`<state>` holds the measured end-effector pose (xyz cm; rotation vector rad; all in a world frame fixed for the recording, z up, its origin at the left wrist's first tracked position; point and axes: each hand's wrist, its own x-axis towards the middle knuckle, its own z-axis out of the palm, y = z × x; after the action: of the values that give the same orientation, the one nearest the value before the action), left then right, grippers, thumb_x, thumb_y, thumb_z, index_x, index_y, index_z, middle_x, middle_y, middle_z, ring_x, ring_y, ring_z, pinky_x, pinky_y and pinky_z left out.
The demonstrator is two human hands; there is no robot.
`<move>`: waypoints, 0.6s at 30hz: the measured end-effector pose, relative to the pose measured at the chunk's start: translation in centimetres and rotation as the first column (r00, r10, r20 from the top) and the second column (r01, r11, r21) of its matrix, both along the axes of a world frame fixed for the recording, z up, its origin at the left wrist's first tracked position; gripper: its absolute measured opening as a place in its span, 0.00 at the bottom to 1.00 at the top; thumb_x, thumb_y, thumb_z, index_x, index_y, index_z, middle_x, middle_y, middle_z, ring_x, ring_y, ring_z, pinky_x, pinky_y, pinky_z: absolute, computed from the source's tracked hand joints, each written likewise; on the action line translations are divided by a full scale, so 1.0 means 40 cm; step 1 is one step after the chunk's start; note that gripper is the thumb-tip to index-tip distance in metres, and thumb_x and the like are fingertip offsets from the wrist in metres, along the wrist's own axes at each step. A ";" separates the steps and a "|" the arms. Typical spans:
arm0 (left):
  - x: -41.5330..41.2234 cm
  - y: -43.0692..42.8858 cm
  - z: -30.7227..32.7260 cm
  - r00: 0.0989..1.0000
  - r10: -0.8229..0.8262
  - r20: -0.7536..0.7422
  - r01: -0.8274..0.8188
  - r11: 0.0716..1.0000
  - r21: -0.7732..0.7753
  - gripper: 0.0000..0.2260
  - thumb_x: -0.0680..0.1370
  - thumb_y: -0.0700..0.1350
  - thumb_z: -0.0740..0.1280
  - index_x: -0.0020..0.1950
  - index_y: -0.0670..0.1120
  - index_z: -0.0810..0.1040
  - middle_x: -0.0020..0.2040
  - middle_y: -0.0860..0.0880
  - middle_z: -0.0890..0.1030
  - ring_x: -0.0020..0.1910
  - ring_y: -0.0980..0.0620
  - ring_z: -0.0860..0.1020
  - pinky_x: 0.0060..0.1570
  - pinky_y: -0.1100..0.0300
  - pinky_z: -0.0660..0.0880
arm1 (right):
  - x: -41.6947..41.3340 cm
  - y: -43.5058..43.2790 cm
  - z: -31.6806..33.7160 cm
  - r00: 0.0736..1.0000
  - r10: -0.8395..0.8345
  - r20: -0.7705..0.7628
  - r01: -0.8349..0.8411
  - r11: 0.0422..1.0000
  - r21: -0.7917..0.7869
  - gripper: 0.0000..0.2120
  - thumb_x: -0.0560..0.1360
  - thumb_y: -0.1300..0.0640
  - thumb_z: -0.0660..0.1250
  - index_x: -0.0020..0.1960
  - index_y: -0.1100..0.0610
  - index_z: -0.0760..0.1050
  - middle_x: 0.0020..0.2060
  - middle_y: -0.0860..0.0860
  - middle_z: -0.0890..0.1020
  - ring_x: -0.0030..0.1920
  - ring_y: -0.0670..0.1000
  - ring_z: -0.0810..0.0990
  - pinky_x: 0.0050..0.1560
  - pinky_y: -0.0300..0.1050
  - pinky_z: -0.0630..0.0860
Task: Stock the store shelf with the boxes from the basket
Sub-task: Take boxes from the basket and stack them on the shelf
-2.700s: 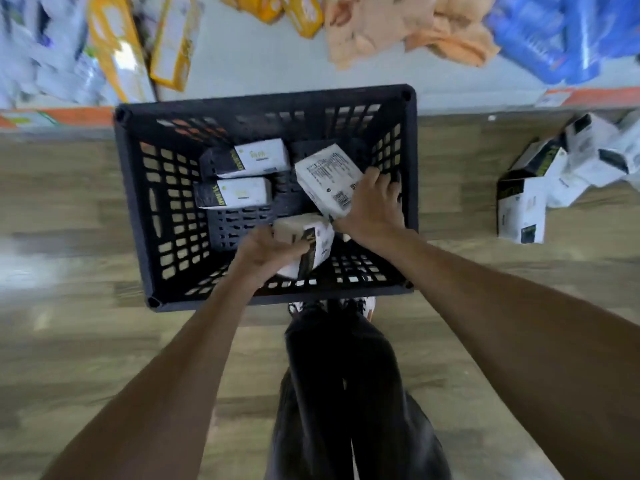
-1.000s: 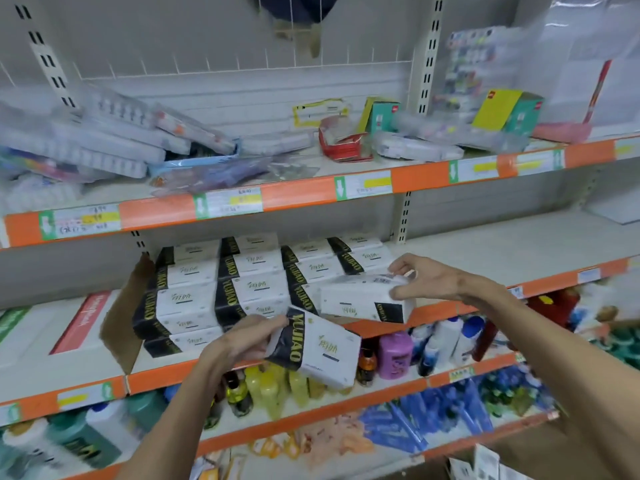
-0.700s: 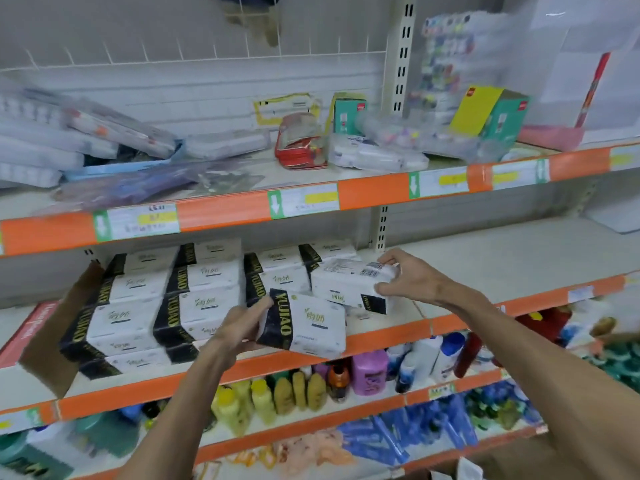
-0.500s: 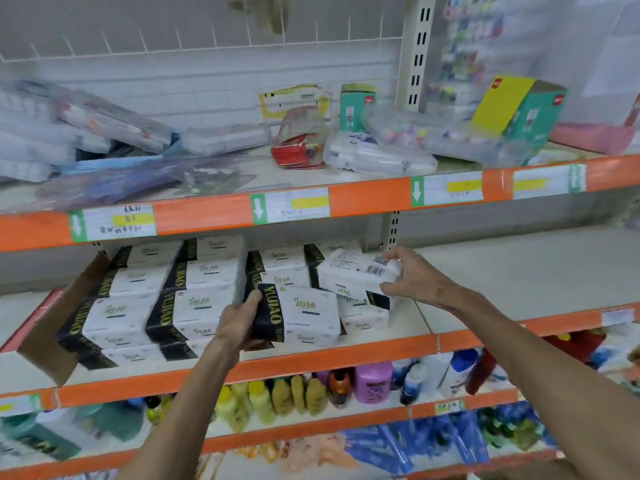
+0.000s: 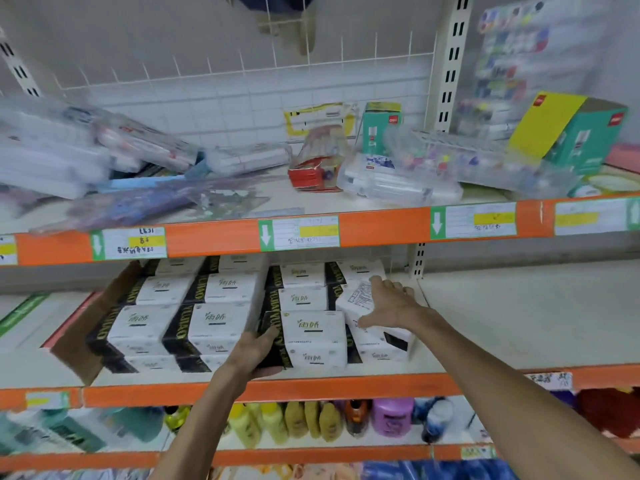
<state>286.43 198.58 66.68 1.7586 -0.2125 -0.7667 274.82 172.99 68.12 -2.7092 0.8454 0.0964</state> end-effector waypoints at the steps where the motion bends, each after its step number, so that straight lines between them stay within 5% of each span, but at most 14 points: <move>1: 0.005 -0.004 -0.003 1.000 0.012 -0.006 -0.012 1.000 -0.008 0.19 0.80 0.48 0.63 0.71 0.56 0.68 0.61 0.48 0.77 0.56 0.49 0.78 0.38 0.54 0.82 | 0.005 0.005 -0.004 1.000 -0.002 0.003 0.002 1.000 -0.003 0.40 0.65 0.42 0.74 0.69 0.56 0.60 0.63 0.56 0.70 0.64 0.57 0.67 0.62 0.52 0.64; 4: 0.016 -0.015 0.004 0.992 0.116 -0.047 -0.117 0.993 -0.018 0.15 0.80 0.45 0.65 0.65 0.42 0.73 0.50 0.44 0.78 0.47 0.48 0.79 0.32 0.59 0.80 | 0.005 0.002 -0.002 0.996 -0.018 0.085 0.014 0.999 0.050 0.44 0.65 0.45 0.76 0.72 0.56 0.57 0.66 0.56 0.68 0.66 0.58 0.66 0.65 0.54 0.64; 7: 0.025 -0.028 0.014 0.980 0.190 -0.056 -0.192 0.981 -0.032 0.09 0.80 0.44 0.66 0.56 0.39 0.74 0.42 0.46 0.75 0.42 0.50 0.77 0.28 0.61 0.79 | -0.014 -0.018 0.024 0.931 -0.114 0.348 0.010 0.957 0.288 0.44 0.64 0.50 0.78 0.72 0.56 0.58 0.63 0.51 0.70 0.64 0.55 0.69 0.64 0.51 0.68; 11: 0.022 -0.061 0.015 0.964 0.257 -0.076 -0.262 0.962 -0.073 0.11 0.81 0.43 0.63 0.58 0.37 0.71 0.48 0.42 0.74 0.45 0.48 0.76 0.29 0.60 0.81 | -0.058 -0.051 0.071 0.740 -0.349 0.575 -0.180 0.721 0.670 0.29 0.67 0.58 0.76 0.62 0.51 0.66 0.52 0.48 0.76 0.54 0.48 0.76 0.52 0.40 0.73; 14: 0.013 -0.086 0.007 0.957 0.288 -0.028 -0.289 0.955 -0.063 0.13 0.82 0.39 0.60 0.64 0.35 0.70 0.48 0.42 0.76 0.42 0.47 0.77 0.29 0.59 0.81 | -0.122 -0.082 0.040 0.712 -0.481 0.511 -0.292 0.459 0.839 0.33 0.70 0.66 0.72 0.67 0.49 0.60 0.60 0.53 0.75 0.61 0.51 0.77 0.53 0.41 0.77; 18: 0.006 -0.089 -0.012 0.951 0.291 0.105 -0.293 0.956 0.001 0.18 0.78 0.30 0.55 0.67 0.36 0.69 0.42 0.43 0.76 0.39 0.46 0.77 0.41 0.52 0.82 | -0.239 -0.129 -0.040 0.768 -0.540 0.344 -0.222 0.279 0.934 0.39 0.68 0.64 0.75 0.67 0.42 0.57 0.62 0.51 0.75 0.58 0.50 0.81 0.52 0.49 0.81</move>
<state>286.67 195.03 66.20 1.7962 -0.0124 -0.4644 265.27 167.82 66.51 -1.2605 0.5420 -0.2656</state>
